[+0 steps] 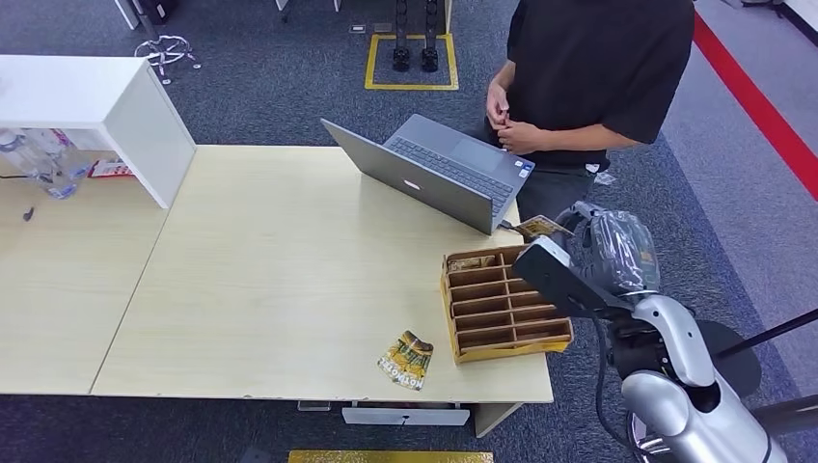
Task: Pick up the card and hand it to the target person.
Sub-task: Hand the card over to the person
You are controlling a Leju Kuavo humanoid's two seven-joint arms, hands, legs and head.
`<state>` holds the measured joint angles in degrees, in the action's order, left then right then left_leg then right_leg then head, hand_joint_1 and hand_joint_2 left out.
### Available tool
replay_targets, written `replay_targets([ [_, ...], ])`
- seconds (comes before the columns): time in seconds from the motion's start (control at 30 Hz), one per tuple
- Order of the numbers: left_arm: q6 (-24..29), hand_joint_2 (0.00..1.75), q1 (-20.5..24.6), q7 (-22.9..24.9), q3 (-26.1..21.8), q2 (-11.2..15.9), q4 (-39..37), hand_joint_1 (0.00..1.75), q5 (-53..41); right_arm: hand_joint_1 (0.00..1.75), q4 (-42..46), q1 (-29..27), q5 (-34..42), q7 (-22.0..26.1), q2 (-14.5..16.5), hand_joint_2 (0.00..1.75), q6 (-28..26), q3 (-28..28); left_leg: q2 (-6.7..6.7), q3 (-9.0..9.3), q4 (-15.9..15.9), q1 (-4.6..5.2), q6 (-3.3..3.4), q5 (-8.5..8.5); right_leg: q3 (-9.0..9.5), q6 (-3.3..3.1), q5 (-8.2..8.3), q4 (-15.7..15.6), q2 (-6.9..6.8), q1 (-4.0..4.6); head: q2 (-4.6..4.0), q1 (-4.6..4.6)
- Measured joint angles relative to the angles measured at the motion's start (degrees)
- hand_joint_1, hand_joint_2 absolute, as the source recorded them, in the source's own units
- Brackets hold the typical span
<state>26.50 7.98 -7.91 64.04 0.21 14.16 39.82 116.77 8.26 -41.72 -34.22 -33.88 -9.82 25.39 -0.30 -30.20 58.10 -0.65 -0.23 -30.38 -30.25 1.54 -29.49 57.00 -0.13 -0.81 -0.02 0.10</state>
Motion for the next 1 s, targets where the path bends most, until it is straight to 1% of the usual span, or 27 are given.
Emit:
replay_targets([
  [0.13, -0.11, 0.00, 0.10, 0.39, 0.00, 0.03, 0.00, 0.00, -0.73, 1.61, 0.21, 1.40, -2.08, -0.30, -0.84, 1.75, 0.42, -0.74, 0.00, 0.01, 0.00, 0.00, 0.00, 0.00, 0.00, 0.00, 0.00, 0.00, 0.01, 0.00, 0.00, 0.01],
  [0.27, -0.29, 0.00, 0.39, 0.73, 0.00, 0.02, 0.00, 0.00, -1.43, 1.56, -0.13, 2.96, -5.59, 0.14, -1.34, 1.75, -0.68, -1.68, 0.00, 0.00, 0.00, 0.00, 0.00, 0.00, 0.00, 0.00, 0.00, 0.00, 0.00, 0.00, 0.00, 0.01],
  [0.4, -0.72, 0.00, 0.79, 1.39, 0.00, 0.01, 0.00, 0.00, -2.03, 1.48, -1.00, 3.93, -9.61, 0.40, -1.80, 1.75, -2.20, -2.62, 0.00, 0.00, 0.00, 0.00, 0.00, 0.00, 0.00, 0.00, 0.00, 0.00, 0.00, 0.00, 0.00, 0.01],
  [0.53, -1.11, 0.00, 1.08, 1.78, 0.00, -0.01, 0.00, 0.00, -2.63, 1.43, -2.38, 4.66, -12.71, 0.34, -2.29, 1.75, -2.42, -3.67, 0.00, -0.01, 0.00, 0.00, 0.00, 0.00, 0.00, 0.00, 0.00, 0.00, 0.00, 0.00, 0.00, 0.00],
  [0.67, -1.25, 0.00, 1.25, 2.33, 0.01, -0.11, 0.00, 0.00, -3.08, 1.46, -3.86, 5.12, -15.18, 0.28, -2.62, 1.75, -1.86, -4.43, 0.00, -0.01, 0.00, 0.00, 0.00, 0.00, 0.00, 0.00, 0.00, 0.00, 0.00, 0.00, 0.00, 0.01],
  [0.8, -1.36, 0.00, 1.58, 2.53, 0.02, -0.14, 0.00, 0.00, -3.22, 1.48, -5.64, 5.55, -19.27, 0.19, -3.08, 1.75, 0.22, -4.54, -0.01, 0.00, 0.00, 0.00, 0.00, 0.00, 0.00, 0.00, 0.00, 0.00, -0.01, 0.00, 0.00, 0.01],
  [1.0, -1.36, 0.00, 1.95, 2.58, 0.02, -0.19, 0.00, 0.00, -3.47, 1.46, -8.57, 5.56, -20.21, 0.19, -3.16, 1.75, 0.95, -4.54, 0.00, 0.00, 0.00, 0.00, 0.00, 0.00, -0.01, 0.00, 0.00, 0.00, 0.00, 0.00, 0.00, 0.00],
])
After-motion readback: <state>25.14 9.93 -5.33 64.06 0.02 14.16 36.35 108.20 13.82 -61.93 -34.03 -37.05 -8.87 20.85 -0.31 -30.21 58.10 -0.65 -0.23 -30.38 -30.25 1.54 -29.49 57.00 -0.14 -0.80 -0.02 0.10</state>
